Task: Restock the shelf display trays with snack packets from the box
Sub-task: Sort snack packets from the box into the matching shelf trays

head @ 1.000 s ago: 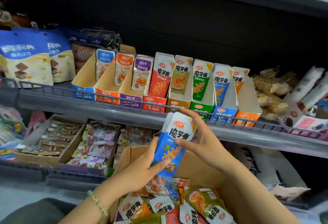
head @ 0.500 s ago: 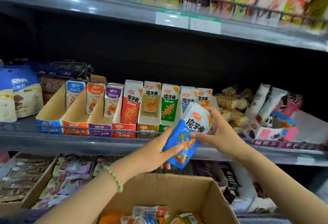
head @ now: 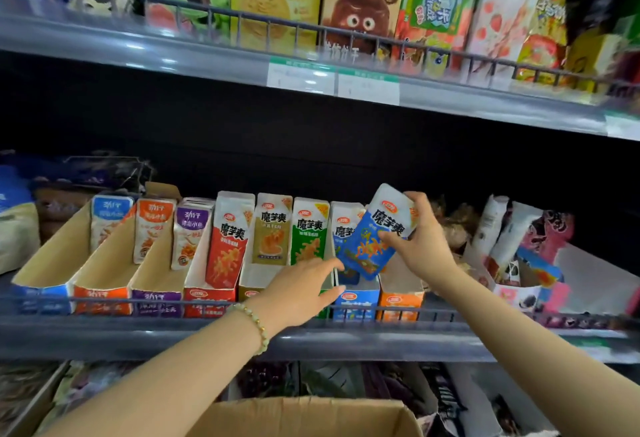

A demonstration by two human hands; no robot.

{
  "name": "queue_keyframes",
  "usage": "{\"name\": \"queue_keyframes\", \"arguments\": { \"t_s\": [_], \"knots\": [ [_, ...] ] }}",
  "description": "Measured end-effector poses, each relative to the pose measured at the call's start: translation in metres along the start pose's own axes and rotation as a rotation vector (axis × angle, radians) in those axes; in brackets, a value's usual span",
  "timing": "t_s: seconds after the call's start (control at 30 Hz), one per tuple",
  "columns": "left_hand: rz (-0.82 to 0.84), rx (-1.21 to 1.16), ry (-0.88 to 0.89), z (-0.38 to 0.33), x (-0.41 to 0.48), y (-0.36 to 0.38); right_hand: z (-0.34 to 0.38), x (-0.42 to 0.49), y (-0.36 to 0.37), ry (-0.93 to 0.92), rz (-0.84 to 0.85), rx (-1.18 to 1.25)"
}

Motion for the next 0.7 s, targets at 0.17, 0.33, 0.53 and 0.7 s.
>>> {"name": "queue_keyframes", "arguments": {
  "t_s": [0.17, 0.33, 0.53, 0.7],
  "knots": [
    [0.066, 0.016, 0.009, 0.007, 0.012, 0.017, -0.012, 0.012, 0.036, 0.017, 0.199, -0.188],
    [0.001, -0.074, 0.046, 0.012, 0.018, 0.02, -0.021, 0.021, 0.057, -0.116, 0.271, -0.551],
    [0.013, -0.128, 0.085, 0.02, 0.028, 0.025, -0.01, 0.041, 0.069, -0.272, 0.319, -0.814],
    [0.027, -0.175, 0.101, 0.022, 0.032, 0.025, -0.017, 0.048, 0.076, -0.19, 0.276, -0.767]
  ]
}}
Point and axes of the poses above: each hand's wrist, its own x-axis towards the middle knuckle, its own y-axis out of the palm, z = x × y, the point moved 6 cm from there along x, towards the middle knuckle, and after that the axes turned 9 degrees about y, right-handed, at the moved point
